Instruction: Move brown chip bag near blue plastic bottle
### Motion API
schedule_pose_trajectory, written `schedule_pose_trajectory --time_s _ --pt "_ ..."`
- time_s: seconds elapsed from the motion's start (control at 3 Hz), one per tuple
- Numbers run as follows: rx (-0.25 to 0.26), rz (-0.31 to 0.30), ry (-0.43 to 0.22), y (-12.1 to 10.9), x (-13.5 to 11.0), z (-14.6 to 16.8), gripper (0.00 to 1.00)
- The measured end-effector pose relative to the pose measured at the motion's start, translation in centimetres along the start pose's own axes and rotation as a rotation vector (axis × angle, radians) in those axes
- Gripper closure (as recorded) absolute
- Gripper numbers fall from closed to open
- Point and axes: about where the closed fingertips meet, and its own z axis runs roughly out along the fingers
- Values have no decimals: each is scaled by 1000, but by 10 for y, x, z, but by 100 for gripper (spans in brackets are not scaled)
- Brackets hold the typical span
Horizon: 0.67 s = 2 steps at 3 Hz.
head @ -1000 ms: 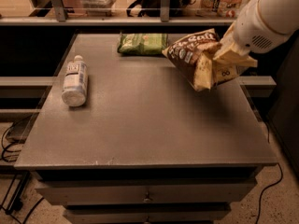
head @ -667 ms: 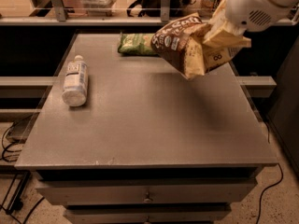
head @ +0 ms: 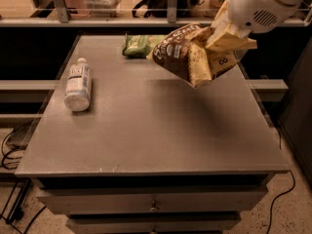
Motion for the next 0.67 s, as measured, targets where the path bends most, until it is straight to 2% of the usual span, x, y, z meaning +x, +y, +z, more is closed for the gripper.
schedule_pose_trajectory --time_s 0.33,0.67 --pt "-30 -7 -50 17 -27 10 100" --pt "-54 49 -126 40 -61 32 100"
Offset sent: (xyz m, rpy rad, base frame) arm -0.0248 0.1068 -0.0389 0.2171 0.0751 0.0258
